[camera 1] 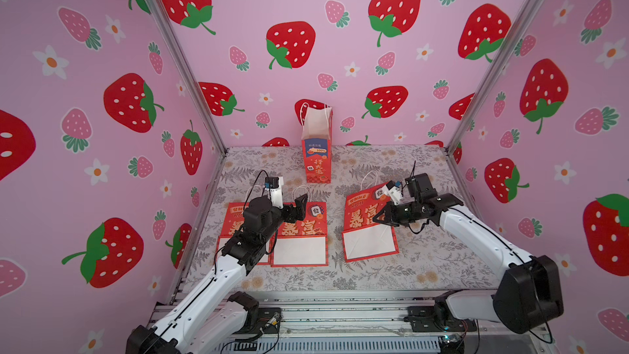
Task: Put away the paper bag
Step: Place the paper bag at the center of the board.
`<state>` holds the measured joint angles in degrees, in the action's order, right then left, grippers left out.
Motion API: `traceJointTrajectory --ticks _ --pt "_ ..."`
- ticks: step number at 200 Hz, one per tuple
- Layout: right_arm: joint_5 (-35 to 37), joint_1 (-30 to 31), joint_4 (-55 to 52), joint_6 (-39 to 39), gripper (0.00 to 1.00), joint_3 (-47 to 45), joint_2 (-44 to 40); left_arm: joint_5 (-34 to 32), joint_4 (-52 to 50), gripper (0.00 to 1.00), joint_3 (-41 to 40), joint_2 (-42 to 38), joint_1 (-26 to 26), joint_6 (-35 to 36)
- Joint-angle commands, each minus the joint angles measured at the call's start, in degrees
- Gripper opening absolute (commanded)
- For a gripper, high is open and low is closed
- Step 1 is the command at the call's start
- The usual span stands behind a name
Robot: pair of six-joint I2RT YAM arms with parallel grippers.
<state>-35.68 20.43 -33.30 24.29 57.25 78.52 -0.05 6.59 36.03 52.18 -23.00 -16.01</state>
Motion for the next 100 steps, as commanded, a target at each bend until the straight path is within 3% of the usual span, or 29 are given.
traceJointTrajectory --ticks 1,40,100 --pt "-3.59 -0.97 3.24 -0.17 0.0 -1.41 1.21 -0.53 2.57 0.99 0.67 1.28 0.63 0.61" --pt "-4.65 -2.21 7.16 1.2 0.0 -4.49 2.31 2.99 0.93 0.99 3.24 5.28 1.07 0.53" --pt "-5.36 -3.0 10.25 2.16 0.0 -6.76 5.63 0.61 1.2 0.99 1.62 3.53 1.54 1.06"
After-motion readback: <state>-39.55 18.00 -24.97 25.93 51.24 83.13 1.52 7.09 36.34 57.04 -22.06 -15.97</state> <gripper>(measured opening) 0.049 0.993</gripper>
